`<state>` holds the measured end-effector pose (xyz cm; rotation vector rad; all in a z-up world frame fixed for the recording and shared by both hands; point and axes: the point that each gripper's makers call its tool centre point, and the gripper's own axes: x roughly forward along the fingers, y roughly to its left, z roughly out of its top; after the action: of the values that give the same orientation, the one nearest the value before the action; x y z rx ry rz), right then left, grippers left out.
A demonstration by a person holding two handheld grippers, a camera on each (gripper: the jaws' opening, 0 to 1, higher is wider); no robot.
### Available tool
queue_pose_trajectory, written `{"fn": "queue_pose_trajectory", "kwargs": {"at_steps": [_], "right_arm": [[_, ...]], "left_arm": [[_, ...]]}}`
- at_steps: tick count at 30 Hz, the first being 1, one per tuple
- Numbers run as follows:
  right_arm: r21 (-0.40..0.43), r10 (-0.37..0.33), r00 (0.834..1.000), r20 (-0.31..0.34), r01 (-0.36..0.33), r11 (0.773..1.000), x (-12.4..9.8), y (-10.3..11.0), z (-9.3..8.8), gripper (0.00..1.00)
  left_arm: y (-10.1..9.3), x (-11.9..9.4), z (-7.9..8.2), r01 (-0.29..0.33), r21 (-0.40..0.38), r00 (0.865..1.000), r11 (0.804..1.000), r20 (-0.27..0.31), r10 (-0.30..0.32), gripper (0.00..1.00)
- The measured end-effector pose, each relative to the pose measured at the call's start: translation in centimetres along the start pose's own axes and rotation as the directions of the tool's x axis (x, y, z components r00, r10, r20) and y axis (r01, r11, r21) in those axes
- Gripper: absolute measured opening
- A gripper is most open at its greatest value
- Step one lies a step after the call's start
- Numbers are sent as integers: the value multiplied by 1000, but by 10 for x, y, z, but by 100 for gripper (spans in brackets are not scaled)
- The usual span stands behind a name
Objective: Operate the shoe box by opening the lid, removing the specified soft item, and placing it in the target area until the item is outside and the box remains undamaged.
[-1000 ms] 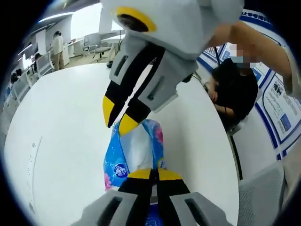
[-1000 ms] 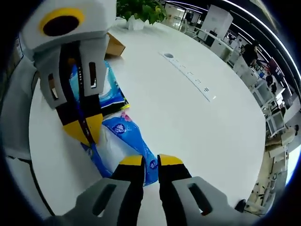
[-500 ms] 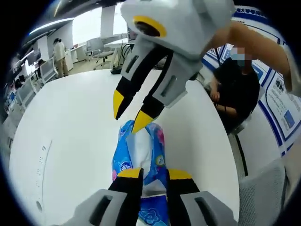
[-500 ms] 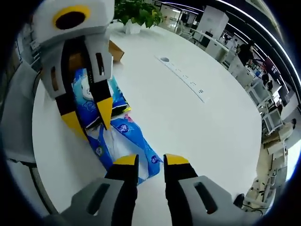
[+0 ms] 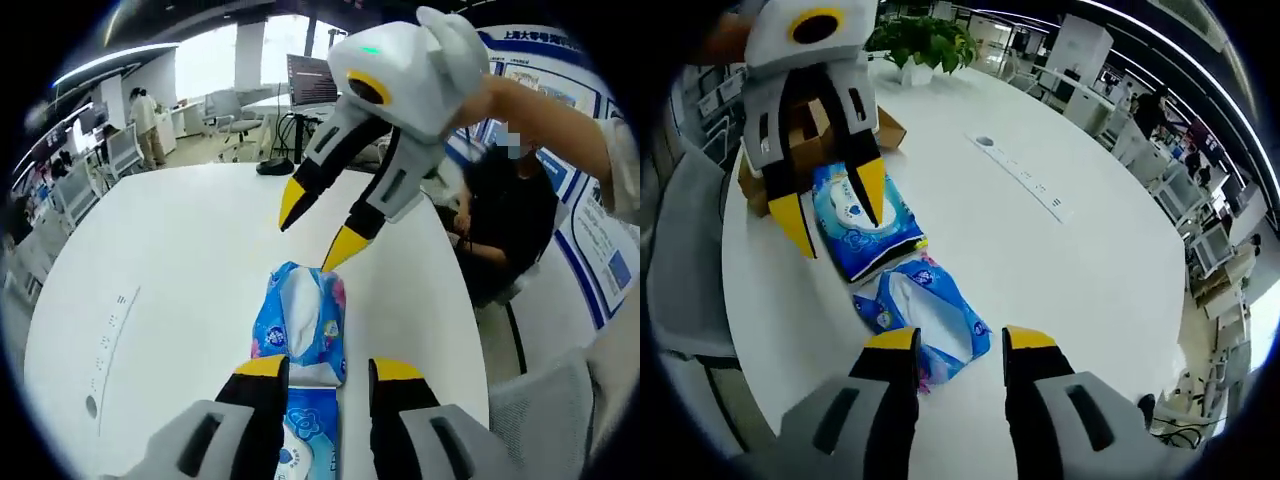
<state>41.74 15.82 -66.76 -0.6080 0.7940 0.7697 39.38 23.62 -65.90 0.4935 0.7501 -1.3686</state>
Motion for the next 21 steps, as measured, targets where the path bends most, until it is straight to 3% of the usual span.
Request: {"fn": "queue_pose_trajectory", "kwargs": {"at_steps": [3, 10, 14, 18, 21], "right_arm": [[5, 0, 1000, 13, 0, 1000, -8, 6, 5, 37], [31, -15, 999, 44, 13, 999, -23, 20, 16, 43], [55, -14, 998, 63, 11, 998, -28, 27, 20, 48], [72, -8, 997, 82, 2, 997, -34, 34, 25, 55], [47, 7, 995, 101, -12, 999, -41, 45, 33, 60]], "left_arm": [[-2, -16, 1, -8, -51, 999, 999, 32, 10, 36], [-1, -45, 0, -56, -89, 993, 994, 94, 65, 43], [-2, -69, -5, -78, -152, 984, 985, 147, 101, 50], [-2, -88, -9, -118, -160, 974, 980, 175, 145, 58], [-2, -110, -12, -140, -199, 958, 970, 221, 184, 64]]}}
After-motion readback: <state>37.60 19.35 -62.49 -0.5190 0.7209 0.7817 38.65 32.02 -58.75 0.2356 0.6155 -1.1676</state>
